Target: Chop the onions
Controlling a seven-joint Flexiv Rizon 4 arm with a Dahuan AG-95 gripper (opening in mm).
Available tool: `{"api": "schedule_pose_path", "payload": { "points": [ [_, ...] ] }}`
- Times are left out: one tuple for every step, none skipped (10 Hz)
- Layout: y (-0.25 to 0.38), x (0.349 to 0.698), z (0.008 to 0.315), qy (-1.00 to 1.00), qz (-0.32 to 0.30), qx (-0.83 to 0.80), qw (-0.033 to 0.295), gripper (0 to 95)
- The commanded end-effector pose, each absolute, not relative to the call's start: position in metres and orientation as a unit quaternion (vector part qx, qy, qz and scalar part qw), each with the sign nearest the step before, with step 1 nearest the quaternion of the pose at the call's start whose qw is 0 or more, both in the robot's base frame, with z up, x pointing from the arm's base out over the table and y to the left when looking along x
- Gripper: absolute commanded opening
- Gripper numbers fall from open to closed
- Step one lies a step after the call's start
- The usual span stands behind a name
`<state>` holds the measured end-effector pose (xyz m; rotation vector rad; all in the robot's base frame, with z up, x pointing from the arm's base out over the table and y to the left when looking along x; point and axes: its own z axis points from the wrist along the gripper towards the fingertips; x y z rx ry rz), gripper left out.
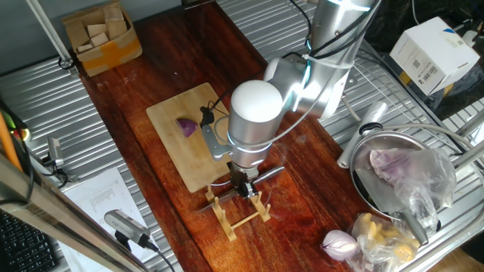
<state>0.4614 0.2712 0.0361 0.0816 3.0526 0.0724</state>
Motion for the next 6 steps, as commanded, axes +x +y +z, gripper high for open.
{"api": "schedule_pose_path", "payload": {
  "points": [
    [0.271, 0.462, 0.036, 0.998, 0.025, 0.025, 0.042, 0.0],
    [0.271, 0.462, 0.036, 0.999, 0.023, 0.024, 0.041, 0.0],
    [0.271, 0.463, 0.036, 0.999, 0.023, 0.023, 0.039, 0.0],
    [0.272, 0.464, 0.038, 0.999, 0.022, 0.020, 0.034, 0.0],
    [0.271, 0.465, 0.039, 0.999, 0.022, 0.019, 0.033, 0.0],
    [0.270, 0.469, 0.046, 0.999, 0.022, 0.015, 0.026, 0.0]
  ]
}}
